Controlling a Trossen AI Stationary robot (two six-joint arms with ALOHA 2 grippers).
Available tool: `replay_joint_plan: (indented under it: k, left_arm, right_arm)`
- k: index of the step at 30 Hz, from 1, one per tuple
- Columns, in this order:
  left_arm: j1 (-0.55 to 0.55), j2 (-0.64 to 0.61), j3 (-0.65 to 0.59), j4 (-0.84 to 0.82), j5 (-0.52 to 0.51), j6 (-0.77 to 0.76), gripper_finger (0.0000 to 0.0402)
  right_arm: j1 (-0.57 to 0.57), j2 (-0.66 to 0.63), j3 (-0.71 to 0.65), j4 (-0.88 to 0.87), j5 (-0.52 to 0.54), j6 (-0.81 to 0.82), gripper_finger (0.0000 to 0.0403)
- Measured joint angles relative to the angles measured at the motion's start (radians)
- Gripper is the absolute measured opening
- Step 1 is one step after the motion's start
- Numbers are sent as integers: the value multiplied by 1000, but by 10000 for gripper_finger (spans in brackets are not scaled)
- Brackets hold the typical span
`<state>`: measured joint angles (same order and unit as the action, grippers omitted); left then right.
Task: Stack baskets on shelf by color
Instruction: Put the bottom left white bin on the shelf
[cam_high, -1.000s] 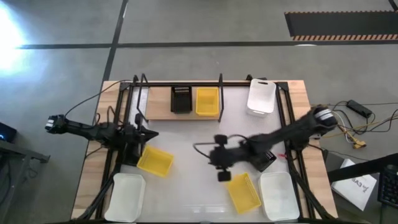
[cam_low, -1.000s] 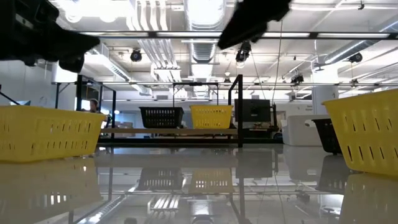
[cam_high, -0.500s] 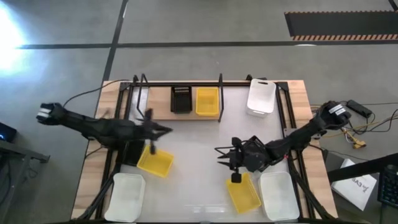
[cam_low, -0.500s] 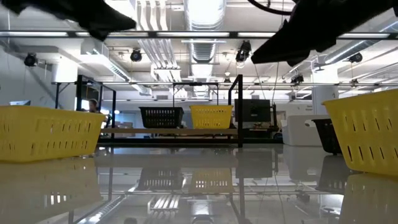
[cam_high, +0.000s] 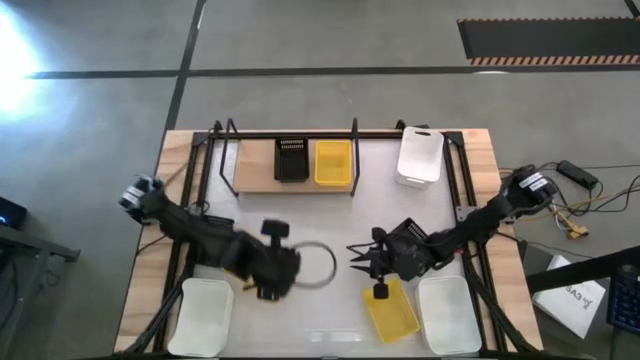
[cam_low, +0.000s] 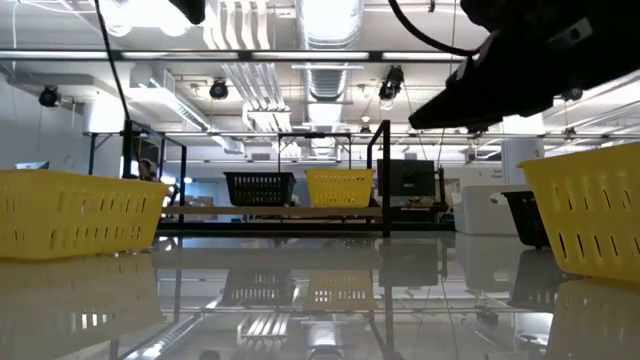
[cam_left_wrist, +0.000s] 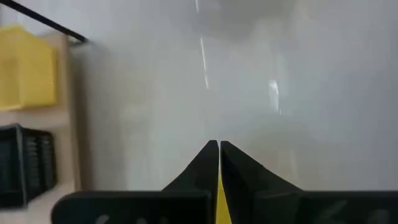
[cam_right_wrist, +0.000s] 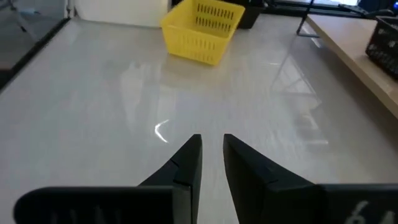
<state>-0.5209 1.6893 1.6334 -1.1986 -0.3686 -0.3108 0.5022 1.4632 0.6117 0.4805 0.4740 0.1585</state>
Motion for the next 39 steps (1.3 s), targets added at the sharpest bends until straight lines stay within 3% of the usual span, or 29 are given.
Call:
replay_joint_plan:
  k: [4, 8, 12, 17, 23, 31, 39]
  left_arm:
    - [-84, 119, 185, -108, 55, -106, 1]
    - [-166, 183, 262, -145, 118, -264, 2]
    - [-233, 208, 259, -148, 194, -541, 25]
    - [-300, 212, 202, -153, 240, -1132, 89]
    - [-401, 210, 131, -146, 360, -1458, 177]
    - [-498, 209, 108, -157, 361, -1770, 269]
    - [-513, 207, -18, -139, 358, -1866, 258]
  right_arm:
    - [2, 32, -6, 62, 0, -10, 59]
    - [8, 75, -5, 126, 0, -10, 59]
    - [11, 126, 5, 202, -3, -13, 59]
    - [12, 171, 18, 243, -3, -13, 57]
    - [17, 188, 33, 242, -11, -37, 57]
    - [24, 189, 37, 242, -11, -83, 57]
    - [40, 194, 36, 242, -11, -81, 57]
